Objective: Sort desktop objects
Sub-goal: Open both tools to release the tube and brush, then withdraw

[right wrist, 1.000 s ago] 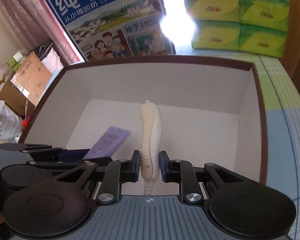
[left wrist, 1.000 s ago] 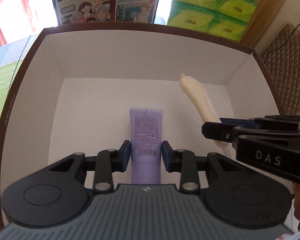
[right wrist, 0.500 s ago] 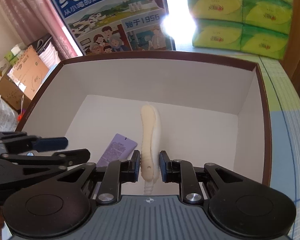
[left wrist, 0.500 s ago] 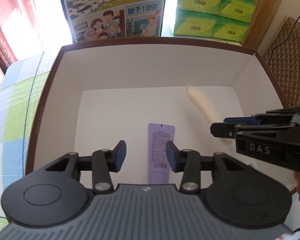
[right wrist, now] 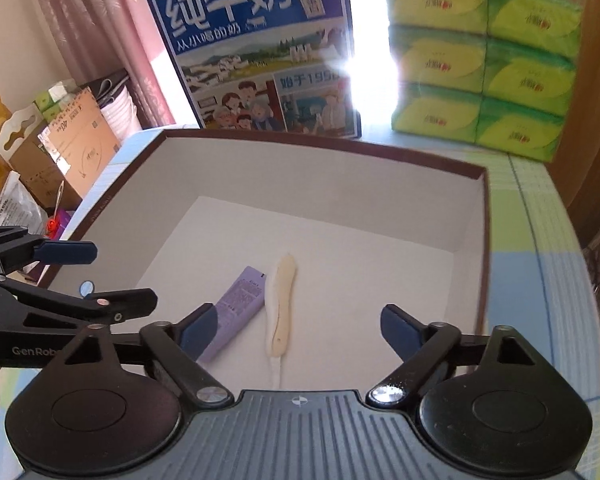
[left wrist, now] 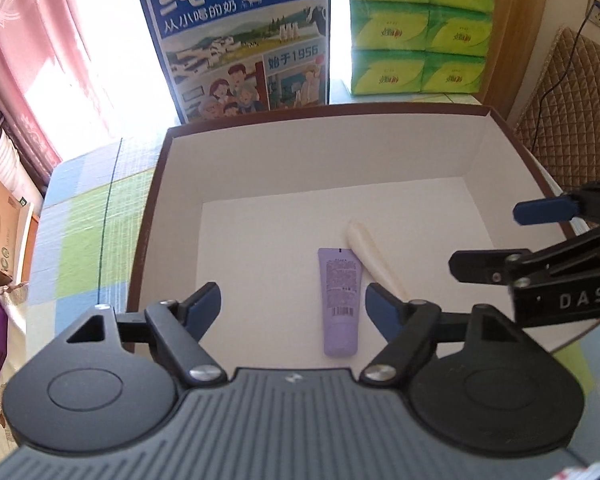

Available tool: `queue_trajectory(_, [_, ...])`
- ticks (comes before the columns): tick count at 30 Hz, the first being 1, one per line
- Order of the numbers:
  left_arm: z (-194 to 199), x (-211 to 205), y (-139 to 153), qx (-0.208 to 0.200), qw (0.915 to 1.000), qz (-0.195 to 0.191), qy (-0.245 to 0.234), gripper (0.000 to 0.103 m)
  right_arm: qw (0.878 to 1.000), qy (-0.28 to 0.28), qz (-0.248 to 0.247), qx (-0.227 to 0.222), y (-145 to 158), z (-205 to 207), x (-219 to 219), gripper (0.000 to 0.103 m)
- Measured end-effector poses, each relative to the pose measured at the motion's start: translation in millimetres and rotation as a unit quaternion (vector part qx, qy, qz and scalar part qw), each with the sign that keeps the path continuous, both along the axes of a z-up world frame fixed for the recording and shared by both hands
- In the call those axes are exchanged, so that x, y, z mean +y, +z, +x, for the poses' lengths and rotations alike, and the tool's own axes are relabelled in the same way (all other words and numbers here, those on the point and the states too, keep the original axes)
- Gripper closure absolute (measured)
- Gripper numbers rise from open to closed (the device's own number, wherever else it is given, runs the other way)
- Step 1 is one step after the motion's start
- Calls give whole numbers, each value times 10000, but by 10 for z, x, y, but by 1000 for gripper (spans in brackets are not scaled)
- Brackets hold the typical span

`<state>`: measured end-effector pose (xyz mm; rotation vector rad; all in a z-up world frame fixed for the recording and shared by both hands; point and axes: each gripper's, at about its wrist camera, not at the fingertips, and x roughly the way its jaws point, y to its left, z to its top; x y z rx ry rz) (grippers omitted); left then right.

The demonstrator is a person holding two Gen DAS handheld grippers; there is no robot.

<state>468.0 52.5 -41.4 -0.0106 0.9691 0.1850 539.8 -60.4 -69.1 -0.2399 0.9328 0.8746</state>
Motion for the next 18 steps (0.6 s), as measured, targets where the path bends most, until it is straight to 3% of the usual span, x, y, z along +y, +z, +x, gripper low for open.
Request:
queue_trajectory(8, [-255,-64,178,-36,10000,-34,78,26,9998,39,2,-178,176,-198,-173,10])
queue_trajectory(12, [-397,-121,258,-14,9999,-11,128,26,9995,44,-3,-313,267,-340,-254,2])
queue_trajectory(18, [-618,-205,410,-61,9999,-22,158,26,9987,-34,164,-473,423,-548,-403,2])
